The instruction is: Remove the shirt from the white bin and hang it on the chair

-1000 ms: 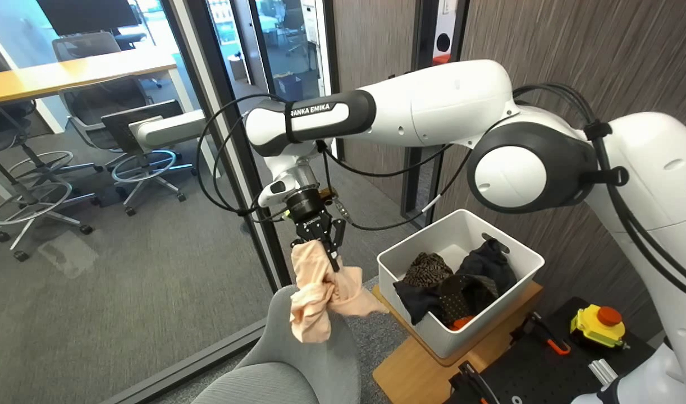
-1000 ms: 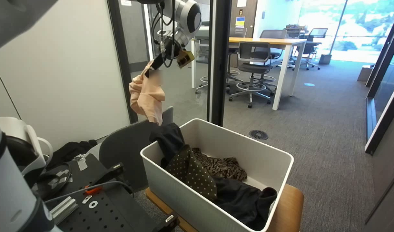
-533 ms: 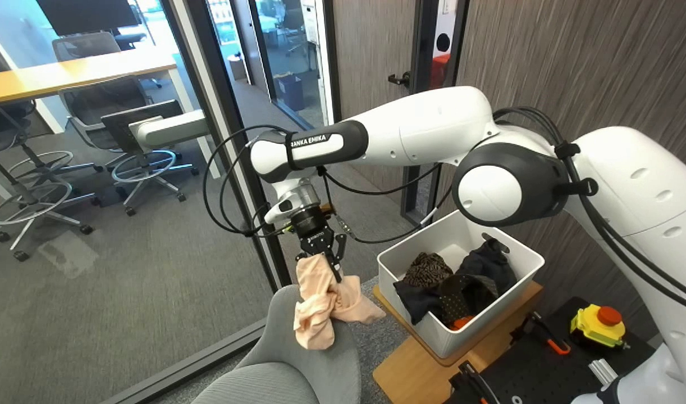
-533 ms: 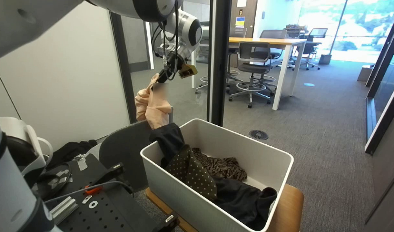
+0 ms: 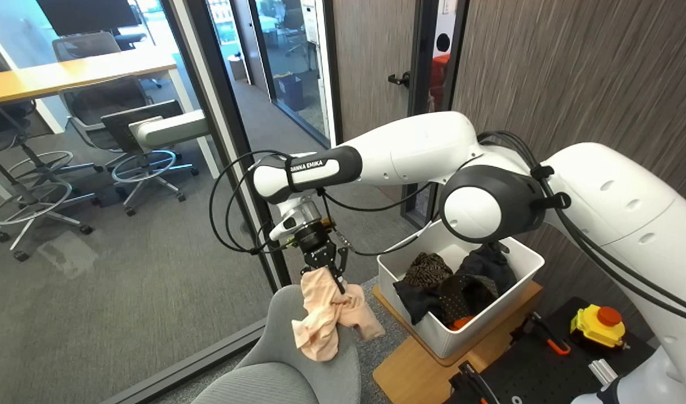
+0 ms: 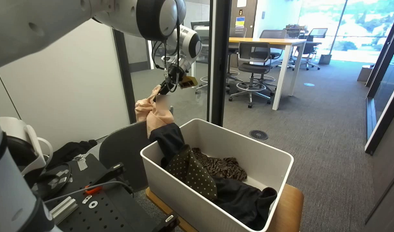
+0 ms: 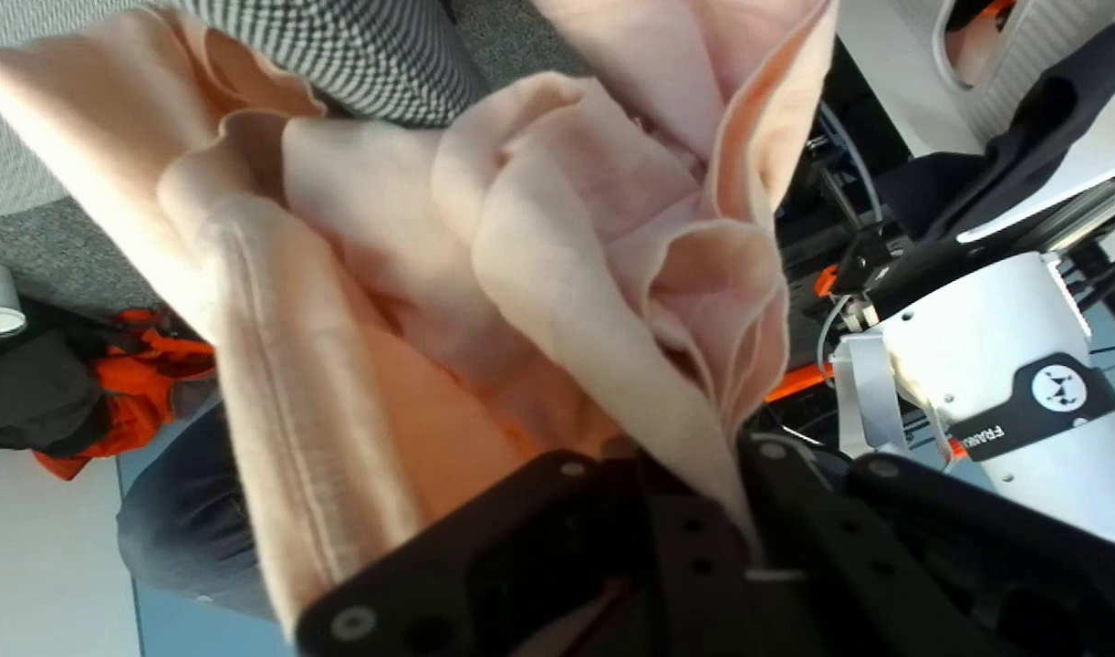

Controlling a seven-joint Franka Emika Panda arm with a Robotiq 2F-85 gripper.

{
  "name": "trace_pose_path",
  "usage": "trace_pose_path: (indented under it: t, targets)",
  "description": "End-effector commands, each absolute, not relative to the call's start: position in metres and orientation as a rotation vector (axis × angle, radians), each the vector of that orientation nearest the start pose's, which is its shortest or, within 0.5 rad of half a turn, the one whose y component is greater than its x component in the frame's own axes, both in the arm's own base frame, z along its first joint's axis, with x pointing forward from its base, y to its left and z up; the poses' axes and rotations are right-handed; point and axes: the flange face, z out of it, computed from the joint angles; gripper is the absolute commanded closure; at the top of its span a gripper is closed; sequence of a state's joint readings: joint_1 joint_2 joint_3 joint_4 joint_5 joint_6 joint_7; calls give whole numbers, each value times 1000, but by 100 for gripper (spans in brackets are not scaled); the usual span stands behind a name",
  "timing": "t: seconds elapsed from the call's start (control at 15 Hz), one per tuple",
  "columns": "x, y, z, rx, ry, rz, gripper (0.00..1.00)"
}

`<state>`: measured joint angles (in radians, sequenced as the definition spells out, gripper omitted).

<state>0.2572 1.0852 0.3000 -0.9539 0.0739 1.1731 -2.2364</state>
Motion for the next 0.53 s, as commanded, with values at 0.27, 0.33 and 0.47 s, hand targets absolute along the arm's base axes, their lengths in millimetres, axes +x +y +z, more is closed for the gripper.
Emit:
trace_pose_path:
  t: [0.27, 0.33, 0.47]
  targets:
    - [596, 335, 163, -393, -2242, 448, 91]
    - [594, 337, 160, -389, -2242, 463, 92]
    - [592, 341, 156, -386, -2244, 490, 91]
